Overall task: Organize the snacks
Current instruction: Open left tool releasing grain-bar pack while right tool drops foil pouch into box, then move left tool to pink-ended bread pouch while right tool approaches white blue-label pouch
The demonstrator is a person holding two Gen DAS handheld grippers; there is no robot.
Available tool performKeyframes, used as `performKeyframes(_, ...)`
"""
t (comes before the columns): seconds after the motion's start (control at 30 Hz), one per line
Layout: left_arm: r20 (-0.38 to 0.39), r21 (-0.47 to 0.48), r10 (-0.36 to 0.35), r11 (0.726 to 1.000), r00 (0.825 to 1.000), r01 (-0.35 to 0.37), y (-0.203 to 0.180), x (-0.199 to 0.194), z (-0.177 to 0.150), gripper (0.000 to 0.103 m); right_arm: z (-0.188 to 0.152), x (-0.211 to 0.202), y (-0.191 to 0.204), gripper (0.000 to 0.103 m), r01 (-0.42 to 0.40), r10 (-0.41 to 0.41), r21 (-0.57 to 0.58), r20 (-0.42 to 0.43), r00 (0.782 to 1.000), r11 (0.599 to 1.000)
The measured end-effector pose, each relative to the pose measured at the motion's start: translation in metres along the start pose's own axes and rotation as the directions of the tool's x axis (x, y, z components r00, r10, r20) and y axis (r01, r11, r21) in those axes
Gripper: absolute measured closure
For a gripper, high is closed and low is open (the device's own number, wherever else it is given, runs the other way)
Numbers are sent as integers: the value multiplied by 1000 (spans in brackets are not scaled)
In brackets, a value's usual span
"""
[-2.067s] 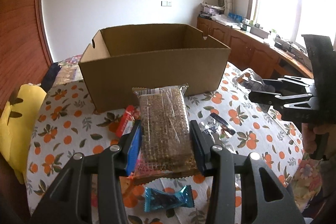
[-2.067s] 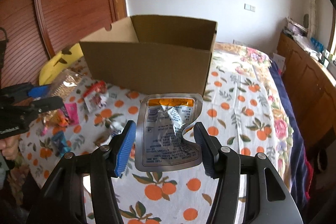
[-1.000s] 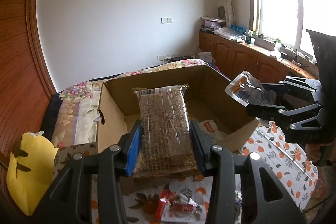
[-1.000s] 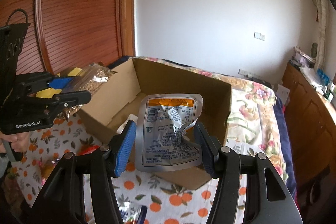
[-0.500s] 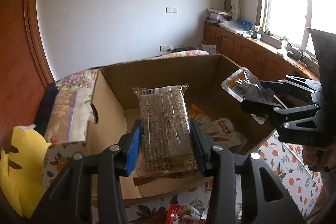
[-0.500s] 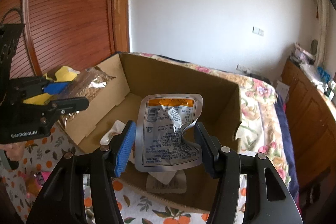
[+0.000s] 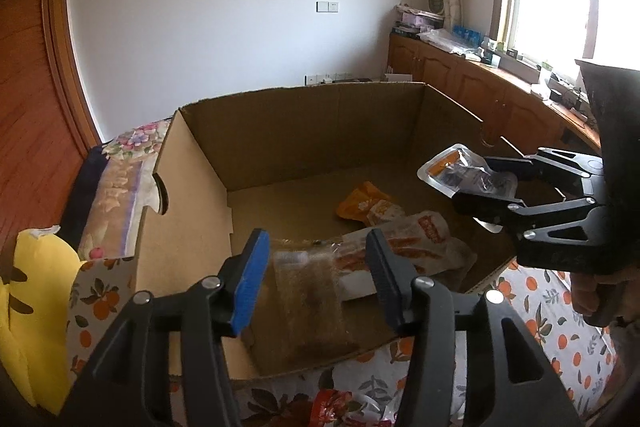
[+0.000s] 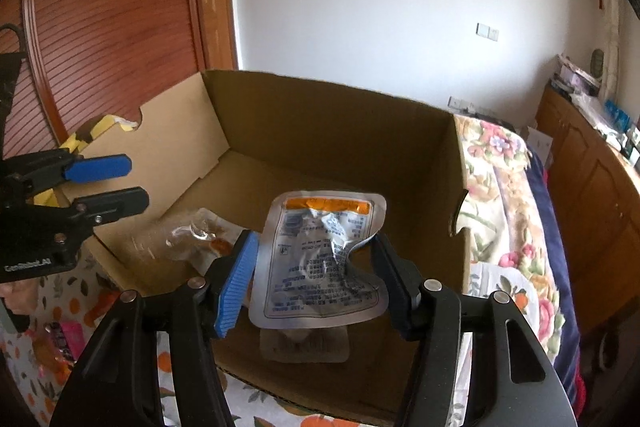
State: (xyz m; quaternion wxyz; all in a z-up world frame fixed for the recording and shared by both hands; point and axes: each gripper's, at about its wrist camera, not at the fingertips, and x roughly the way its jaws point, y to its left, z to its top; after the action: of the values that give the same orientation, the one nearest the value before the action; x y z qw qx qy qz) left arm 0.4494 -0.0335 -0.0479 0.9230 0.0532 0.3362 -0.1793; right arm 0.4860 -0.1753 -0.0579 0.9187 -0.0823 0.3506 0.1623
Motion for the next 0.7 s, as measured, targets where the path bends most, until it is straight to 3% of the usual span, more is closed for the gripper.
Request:
performKeyframes(0.23,12,11,5,1000,1000,-5,3,-19,-7,49,-3,-10,0,32,-17,17,20,2,1000,1000)
performKeyframes(0.5,30,19,10,1000,999,-10,1,-57,-21,49,-10,-46,9,31,-28,27,28,23,999,999)
performKeyframes(0.7,21,34,11,999,1000,-12,-3,-87,-44,48,-35,-83,24,31,-36,34,45,39,999,998)
